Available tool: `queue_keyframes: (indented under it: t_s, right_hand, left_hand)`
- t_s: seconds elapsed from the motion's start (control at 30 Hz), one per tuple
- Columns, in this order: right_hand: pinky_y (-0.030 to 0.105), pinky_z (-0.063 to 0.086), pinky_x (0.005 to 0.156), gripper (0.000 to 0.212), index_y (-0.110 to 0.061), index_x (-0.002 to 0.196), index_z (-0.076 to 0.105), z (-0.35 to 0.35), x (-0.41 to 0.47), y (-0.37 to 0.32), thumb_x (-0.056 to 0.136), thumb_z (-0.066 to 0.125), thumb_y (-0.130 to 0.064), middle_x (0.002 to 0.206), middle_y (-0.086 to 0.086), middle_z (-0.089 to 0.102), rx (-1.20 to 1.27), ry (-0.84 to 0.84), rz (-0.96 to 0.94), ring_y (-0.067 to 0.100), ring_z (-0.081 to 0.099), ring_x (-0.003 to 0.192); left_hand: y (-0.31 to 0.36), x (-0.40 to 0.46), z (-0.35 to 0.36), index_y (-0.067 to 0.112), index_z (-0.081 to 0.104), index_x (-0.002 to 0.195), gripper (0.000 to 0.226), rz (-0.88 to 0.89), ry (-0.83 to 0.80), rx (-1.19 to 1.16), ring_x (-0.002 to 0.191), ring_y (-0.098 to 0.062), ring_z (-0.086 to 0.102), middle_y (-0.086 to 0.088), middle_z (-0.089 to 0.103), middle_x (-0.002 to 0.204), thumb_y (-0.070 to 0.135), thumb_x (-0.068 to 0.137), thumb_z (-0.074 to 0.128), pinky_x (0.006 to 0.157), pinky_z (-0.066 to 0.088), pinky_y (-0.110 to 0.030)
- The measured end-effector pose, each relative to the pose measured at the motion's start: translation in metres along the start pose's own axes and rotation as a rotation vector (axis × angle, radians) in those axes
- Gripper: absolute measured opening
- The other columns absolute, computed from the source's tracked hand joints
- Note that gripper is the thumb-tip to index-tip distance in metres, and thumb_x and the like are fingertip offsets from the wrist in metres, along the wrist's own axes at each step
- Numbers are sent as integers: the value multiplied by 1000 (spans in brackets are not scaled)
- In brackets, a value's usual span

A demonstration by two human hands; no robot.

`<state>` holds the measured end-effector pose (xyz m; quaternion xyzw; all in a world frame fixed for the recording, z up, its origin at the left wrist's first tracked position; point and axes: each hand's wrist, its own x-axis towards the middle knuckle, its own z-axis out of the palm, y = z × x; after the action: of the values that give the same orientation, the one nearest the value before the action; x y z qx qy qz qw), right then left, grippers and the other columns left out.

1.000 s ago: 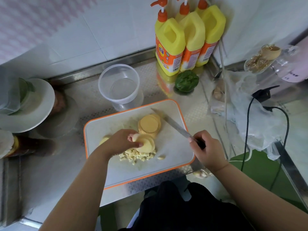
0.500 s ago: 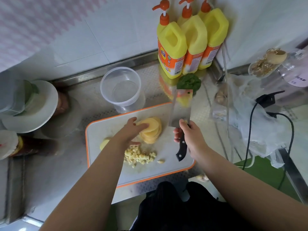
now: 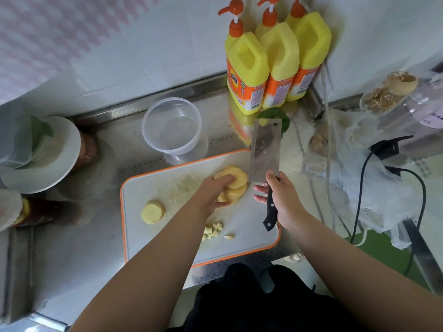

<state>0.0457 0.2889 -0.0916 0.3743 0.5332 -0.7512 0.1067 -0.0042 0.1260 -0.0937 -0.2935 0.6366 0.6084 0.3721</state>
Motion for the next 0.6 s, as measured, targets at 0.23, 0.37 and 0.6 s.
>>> queue_keyframes:
  t_s: [0.23,0.37,0.6]
  right_hand:
    - [30,55,74,19,-13,89,50,-17,8,0,100,49,-29,103,19,59,-90,31,-22,18,66,93]
    - [38,52,94,17,-15,102,57,-13,9,2,100,47,-29,100,1,64,-114,-19,-36,13,65,96]
    - [51,53,88,23,-12,102,61,-16,4,7,101,47,-30,98,16,69,-149,4,-74,33,67,91]
  left_hand:
    - [9,12,12,23,55,131,77,94,66,334,115,-24,57,-6,44,138,54,63,75,72,60,-37]
    - [-2,4,19,29,34,149,77,296,122,912,132,-33,27,-2,25,145,53,82,65,104,41,-43]
    - [-37,-6,32,29,12,154,89,503,184,1278,147,-27,1,5,-10,163,63,83,54,113,27,-52]
